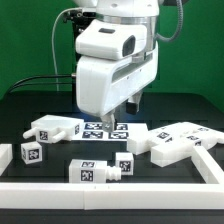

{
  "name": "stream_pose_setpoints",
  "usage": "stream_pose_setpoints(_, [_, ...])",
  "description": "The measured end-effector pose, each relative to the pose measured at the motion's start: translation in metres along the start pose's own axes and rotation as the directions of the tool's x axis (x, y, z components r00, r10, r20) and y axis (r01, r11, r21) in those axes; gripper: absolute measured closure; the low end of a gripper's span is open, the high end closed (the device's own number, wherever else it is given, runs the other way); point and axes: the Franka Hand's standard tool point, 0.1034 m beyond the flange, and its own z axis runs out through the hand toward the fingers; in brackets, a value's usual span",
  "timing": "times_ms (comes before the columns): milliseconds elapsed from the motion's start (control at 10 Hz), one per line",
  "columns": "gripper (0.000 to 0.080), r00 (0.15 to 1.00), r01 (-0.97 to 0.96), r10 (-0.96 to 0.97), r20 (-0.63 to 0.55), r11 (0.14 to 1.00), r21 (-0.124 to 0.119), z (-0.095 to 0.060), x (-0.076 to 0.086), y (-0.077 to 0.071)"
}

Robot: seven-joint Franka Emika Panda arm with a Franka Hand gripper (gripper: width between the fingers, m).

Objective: Assemble chair

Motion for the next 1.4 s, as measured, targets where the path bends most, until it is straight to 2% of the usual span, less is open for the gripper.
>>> stream_pose_setpoints(100, [0.015, 1.0, -0.023, 0.023, -0.017, 1.0, 0.011, 0.012, -0.009, 0.008])
stream_pose_setpoints(300, [0.015, 0.995, 0.094, -0.093, -0.034, 0.995, 0.037, 0.033, -0.034, 0.028])
stream_pose_setpoints(400, [0.015, 0.997, 0.079, -0.078, -0.018, 0.993, 0.088, 0.031, -0.04, 0.03])
stream_pose_setpoints(500, [0.015, 0.996, 0.082, -0.081, -0.023, 0.994, 0.072, 0.031, -0.036, 0.032])
stream_pose_setpoints(700, [0.015, 0.995, 0.099, -0.097, -0.026, 0.993, 0.07, 0.034, -0.038, 0.032])
stream_pose_setpoints(1000, [0.015, 0.977, 0.205, -0.204, -0.053, 0.979, 0.017, 0.071, -0.055, 0.031])
stream_pose_setpoints(1100, [0.015, 0.976, 0.212, -0.211, -0.056, 0.977, 0.013, 0.08, -0.056, 0.031])
stream_pose_setpoints(1300, [0.015, 0.974, 0.215, -0.216, -0.07, 0.976, -0.031, 0.092, -0.049, 0.031])
stream_pose_setpoints(1400, [0.015, 0.974, 0.215, -0.217, -0.07, 0.976, -0.033, 0.093, -0.049, 0.031])
